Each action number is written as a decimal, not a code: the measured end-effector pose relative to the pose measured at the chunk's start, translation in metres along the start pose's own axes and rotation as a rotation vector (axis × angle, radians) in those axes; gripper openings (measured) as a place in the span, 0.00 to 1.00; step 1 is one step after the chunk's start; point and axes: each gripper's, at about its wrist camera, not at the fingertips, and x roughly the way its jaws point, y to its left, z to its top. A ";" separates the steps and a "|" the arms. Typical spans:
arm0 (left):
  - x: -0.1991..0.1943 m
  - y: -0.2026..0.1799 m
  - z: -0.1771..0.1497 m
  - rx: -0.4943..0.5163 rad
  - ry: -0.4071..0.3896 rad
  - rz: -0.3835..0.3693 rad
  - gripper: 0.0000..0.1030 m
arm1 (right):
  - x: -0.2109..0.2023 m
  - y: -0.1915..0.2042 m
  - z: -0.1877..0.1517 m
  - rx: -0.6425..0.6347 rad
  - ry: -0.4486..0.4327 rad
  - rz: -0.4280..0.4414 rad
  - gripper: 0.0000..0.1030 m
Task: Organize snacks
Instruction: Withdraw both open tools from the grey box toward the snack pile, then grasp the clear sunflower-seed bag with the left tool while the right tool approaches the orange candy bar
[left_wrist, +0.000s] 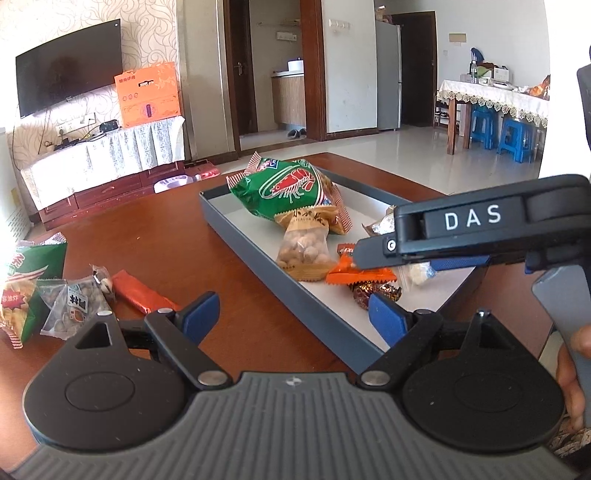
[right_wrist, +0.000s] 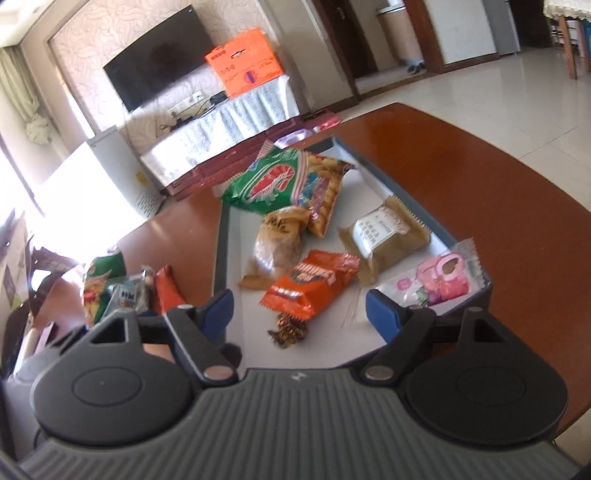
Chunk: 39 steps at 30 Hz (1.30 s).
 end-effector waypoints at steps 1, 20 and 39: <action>0.001 0.000 0.000 -0.002 0.001 0.001 0.88 | 0.001 0.001 0.000 -0.014 -0.002 -0.020 0.79; -0.008 0.117 -0.007 -0.311 0.019 0.317 0.87 | -0.007 0.021 0.003 -0.061 -0.084 0.025 0.80; 0.031 0.188 -0.012 -0.428 0.080 0.380 0.66 | 0.004 0.059 -0.006 -0.261 -0.022 0.026 0.80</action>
